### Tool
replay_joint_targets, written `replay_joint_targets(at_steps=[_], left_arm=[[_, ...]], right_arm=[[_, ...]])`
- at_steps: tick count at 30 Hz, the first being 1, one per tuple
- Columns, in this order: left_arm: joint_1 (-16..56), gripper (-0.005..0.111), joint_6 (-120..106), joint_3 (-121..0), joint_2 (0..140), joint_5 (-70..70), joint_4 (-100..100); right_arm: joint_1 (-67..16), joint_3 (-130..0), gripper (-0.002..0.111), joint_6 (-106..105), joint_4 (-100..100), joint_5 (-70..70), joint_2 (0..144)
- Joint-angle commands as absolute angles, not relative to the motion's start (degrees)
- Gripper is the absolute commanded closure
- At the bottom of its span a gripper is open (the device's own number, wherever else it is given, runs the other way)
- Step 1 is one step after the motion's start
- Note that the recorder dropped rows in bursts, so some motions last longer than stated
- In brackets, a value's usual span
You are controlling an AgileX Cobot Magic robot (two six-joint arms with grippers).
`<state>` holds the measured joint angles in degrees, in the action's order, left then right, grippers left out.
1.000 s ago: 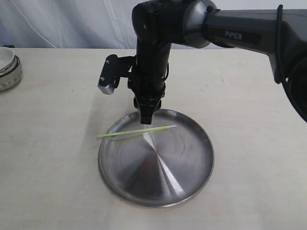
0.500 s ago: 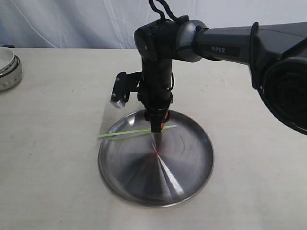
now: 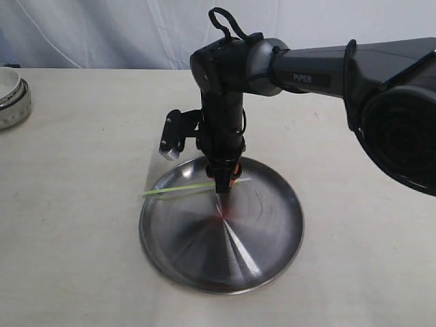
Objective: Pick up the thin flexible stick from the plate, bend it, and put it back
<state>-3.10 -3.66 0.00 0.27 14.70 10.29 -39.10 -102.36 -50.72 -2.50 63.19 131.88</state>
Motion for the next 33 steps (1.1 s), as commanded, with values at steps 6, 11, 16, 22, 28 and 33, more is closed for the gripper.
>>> replay_joint_targets(at_steps=[6,11,16,22,28,33], left_arm=[[-2.68,0.107,-3.61,0.0,0.0,14.41,10.32],[-2.68,0.107,-3.61,0.0,0.0,14.3,10.32],[-2.68,0.107,-3.61,0.0,0.0,14.3,10.32],[-2.68,0.107,-3.61,0.0,0.0,14.3,10.32],[-2.68,0.107,-3.61,0.0,0.0,14.3,10.32],[-2.68,0.107,-3.61,0.0,0.0,14.3,10.32]], right_arm=[[-38.8,-102.0,0.057,-50.88,-3.29,62.74,133.7],[-38.8,-102.0,0.063,-50.88,-3.29,62.74,134.04],[-38.8,-102.0,0.091,-50.88,-3.56,62.57,134.54],[-38.8,-102.0,0.109,-52.21,-3.56,62.33,134.54],[-38.8,-102.0,0.109,-53.31,-3.34,62.17,134.54],[-38.8,-102.0,0.109,-53.31,-2.14,60.7,133.32]])
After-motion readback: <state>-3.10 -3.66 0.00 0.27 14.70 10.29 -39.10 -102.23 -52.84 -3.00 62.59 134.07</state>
